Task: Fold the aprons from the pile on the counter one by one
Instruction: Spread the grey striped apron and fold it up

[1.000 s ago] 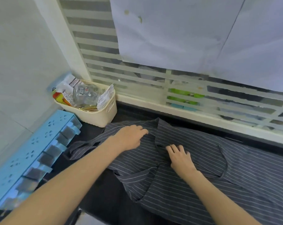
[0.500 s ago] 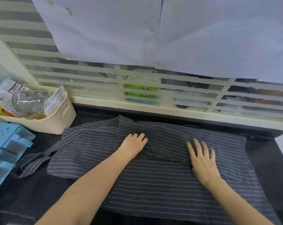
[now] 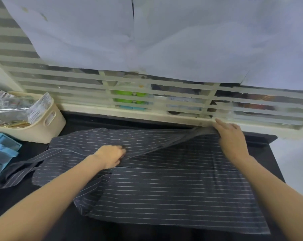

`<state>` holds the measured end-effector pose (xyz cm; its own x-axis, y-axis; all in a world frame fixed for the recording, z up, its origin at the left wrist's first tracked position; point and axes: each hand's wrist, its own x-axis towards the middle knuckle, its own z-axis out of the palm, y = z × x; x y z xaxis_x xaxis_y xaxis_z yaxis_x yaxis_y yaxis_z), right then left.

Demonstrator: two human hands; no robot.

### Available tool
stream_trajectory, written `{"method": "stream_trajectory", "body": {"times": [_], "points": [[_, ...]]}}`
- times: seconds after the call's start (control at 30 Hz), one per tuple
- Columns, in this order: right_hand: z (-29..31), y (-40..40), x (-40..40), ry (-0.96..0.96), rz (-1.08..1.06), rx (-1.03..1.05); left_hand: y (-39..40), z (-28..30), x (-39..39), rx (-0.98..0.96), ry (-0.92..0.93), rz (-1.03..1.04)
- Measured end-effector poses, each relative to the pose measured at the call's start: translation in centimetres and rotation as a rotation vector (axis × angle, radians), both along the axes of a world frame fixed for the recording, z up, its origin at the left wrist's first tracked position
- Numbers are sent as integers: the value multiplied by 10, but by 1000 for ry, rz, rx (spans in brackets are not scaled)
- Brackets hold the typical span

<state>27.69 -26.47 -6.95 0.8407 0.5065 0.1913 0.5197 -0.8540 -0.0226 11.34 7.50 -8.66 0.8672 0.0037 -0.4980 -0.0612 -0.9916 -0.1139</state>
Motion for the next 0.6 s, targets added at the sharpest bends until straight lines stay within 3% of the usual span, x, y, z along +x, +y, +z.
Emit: {"method": "stream_trajectory", "body": {"times": [0.07, 0.17, 0.3, 0.37, 0.43, 0.5, 0.6], "points": [[-13, -16, -6, -9, 79, -173, -4, -5, -8, 35, 186, 6], [-36, -31, -28, 253, 19, -618, -3, -9, -5, -15, 277, 43], [-46, -19, -38, 481, -122, -792, -2, 1, 15, -285, 465, 157], [-39, -3, -34, 698, -142, -751, -7, 7, 29, -406, 475, 208], [-27, 16, -24, 881, -117, -532, -10, 5, 49, -443, 233, 211], [-22, 36, -9, 815, -51, -336, -9, -3, 68, -309, -45, 163], [-30, 52, 12, 648, 29, -322, -6, -18, 87, -57, -5, 115]]}}
